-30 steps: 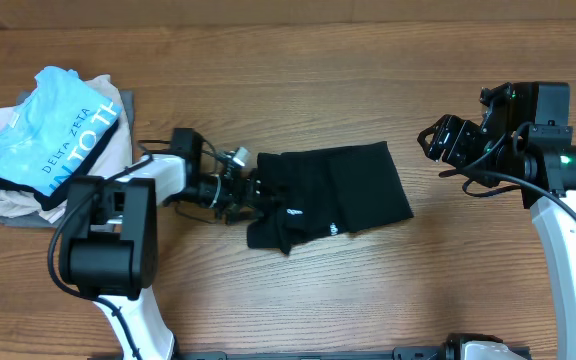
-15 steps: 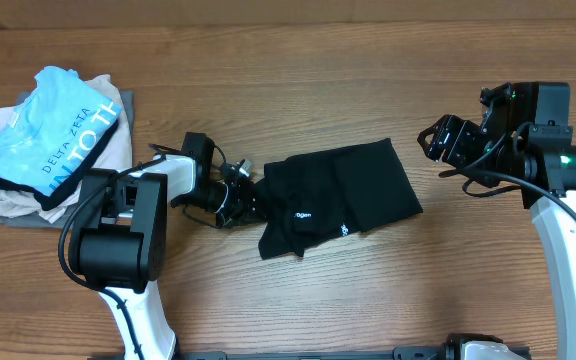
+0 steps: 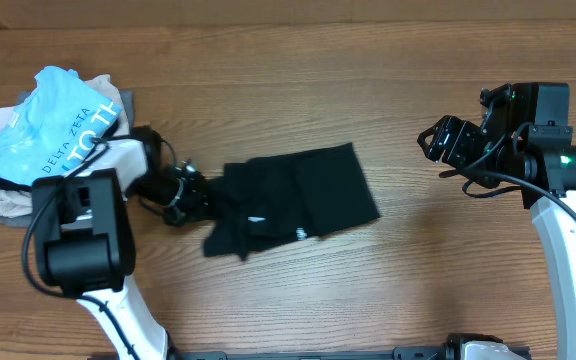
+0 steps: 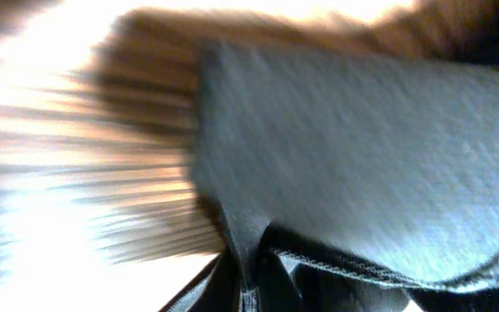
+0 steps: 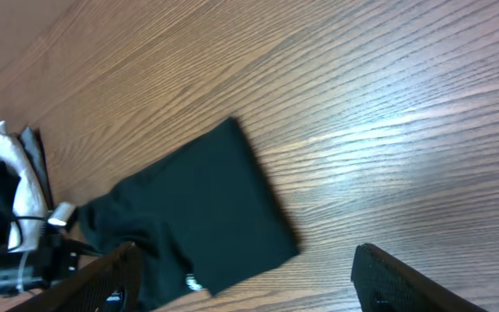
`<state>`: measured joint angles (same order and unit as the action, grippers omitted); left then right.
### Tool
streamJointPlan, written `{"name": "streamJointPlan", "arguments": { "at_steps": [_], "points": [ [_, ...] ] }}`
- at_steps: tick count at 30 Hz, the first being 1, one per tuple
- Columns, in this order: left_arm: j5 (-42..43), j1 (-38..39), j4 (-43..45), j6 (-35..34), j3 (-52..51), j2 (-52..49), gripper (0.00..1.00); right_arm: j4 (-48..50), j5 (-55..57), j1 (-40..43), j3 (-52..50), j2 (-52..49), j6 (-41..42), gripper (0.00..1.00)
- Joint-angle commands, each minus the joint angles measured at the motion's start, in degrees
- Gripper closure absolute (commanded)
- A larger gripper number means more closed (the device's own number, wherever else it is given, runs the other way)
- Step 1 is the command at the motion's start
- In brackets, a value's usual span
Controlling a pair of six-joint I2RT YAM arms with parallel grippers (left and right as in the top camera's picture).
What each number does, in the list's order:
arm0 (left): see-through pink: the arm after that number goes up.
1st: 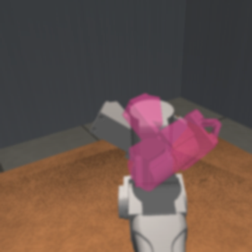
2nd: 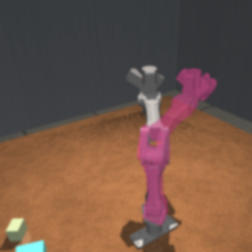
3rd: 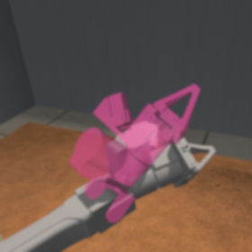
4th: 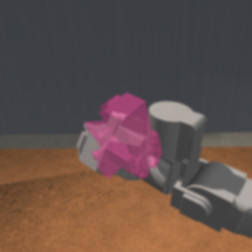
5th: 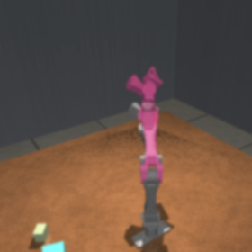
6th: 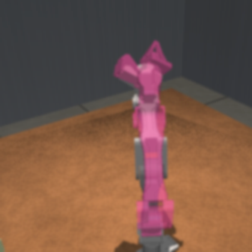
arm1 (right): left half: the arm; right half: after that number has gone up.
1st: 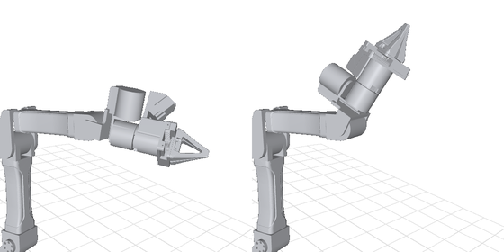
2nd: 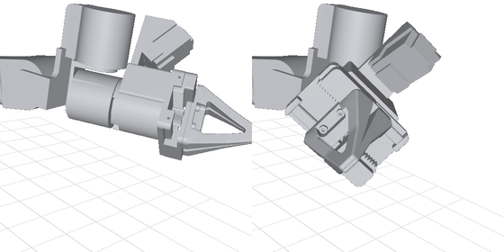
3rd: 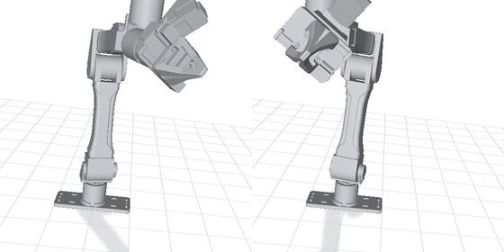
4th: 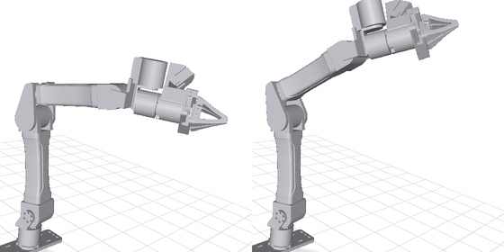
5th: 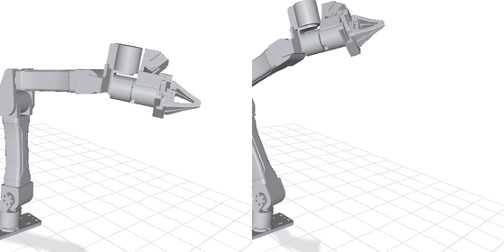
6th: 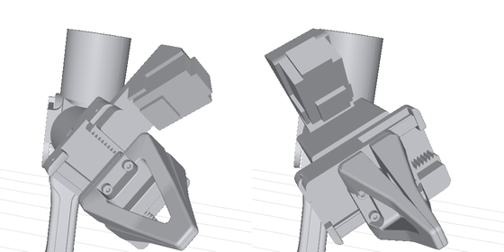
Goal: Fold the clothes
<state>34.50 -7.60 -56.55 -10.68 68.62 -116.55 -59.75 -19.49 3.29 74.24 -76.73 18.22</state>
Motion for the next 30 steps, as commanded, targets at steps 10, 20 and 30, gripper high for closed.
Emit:
{"name": "streamJointPlan", "arguments": {
  "at_steps": [10,20,30],
  "points": [
    [-18.25,-1.05,-3.28,2.75,1.2,6.8,0.4,0.09,-0.24,0.11,0.35,0.09,-0.02,0.19],
    [-10.71,-1.11,10.54,1.66,-13.86,6.78,0.15,0.07,-0.24,0.11,0.35,0.09,-0.02,0.19],
    [2.95,-5.68,18.8,10.73,-19.87,6.8,0.15,0.02,-0.24,0.11,0.35,0.09,0.0,0.18]
  ]
}}
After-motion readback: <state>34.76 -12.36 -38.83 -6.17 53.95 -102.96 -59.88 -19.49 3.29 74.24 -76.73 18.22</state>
